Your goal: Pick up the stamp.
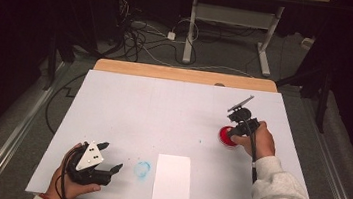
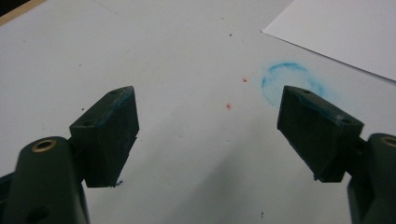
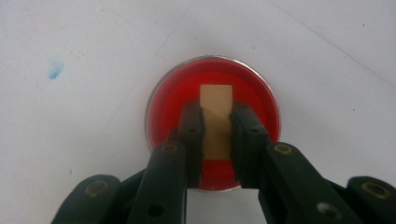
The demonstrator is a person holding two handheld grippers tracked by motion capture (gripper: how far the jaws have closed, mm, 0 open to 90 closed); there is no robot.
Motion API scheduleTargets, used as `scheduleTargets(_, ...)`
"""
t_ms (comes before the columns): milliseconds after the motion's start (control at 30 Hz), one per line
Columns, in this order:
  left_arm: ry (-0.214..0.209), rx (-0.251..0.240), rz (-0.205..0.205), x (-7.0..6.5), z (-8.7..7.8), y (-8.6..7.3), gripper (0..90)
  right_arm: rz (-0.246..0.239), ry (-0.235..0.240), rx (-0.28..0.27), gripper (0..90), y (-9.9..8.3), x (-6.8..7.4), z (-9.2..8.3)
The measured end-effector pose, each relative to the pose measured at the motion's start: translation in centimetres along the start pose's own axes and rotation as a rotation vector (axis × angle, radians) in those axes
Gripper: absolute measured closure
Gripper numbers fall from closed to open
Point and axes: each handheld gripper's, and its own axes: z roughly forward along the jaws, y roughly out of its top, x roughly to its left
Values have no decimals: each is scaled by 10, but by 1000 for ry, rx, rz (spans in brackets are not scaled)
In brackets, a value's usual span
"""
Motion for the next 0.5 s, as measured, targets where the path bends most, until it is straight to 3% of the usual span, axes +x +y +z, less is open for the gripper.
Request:
scheduleTargets(233,1,2,-10,1,0,0,209,3,6,-7,771,0,-1,-1)
scheduleTargets(433,2,2,-9,1,0,-1,209,14,29,-100,770,-7,-7,-14)
scheduleTargets(467,5,6,-12,2,0,-2,208,-13,36,-157,769,-12,-6,-22)
scheduleTargets(500,5,7,-16,2,0,-2,208,-7,34,-169,770,-14,-6,-24)
